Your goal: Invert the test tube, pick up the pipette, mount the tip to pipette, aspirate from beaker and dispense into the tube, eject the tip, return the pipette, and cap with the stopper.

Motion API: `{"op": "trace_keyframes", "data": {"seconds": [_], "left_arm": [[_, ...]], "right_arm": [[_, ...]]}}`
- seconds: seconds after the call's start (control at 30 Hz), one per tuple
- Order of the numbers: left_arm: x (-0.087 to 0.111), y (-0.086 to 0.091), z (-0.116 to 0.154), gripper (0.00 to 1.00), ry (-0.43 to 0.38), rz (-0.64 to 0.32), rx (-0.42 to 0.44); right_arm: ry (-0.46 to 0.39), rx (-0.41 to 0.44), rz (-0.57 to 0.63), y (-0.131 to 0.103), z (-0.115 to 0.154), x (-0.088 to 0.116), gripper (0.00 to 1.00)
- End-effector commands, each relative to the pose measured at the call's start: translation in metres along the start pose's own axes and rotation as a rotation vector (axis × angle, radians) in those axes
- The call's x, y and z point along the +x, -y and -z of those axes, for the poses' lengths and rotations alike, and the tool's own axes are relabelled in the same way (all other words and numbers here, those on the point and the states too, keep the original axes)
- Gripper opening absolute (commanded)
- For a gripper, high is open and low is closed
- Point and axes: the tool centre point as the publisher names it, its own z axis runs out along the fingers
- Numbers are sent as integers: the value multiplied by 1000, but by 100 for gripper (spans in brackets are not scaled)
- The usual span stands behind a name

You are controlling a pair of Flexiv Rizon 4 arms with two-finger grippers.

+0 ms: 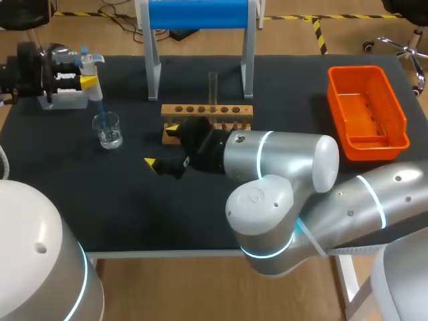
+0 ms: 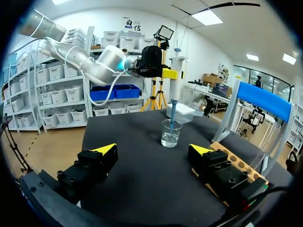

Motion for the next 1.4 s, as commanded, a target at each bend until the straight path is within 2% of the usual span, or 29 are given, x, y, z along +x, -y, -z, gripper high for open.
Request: {"op": "trace_keyframes", "data": {"seconds": [0.03,0.9,1.4], "left_arm": [[-2,-4,1,0,-4,1,5],[-1,-3,1,0,-2,1,3],[-1,-3,1,0,-2,1,3]], "right_arm": [[-2,2,0,0,0,0,100],[-2,2,0,0,0,0,100],[-15,-2,11,-55,56,-11,100]]}}
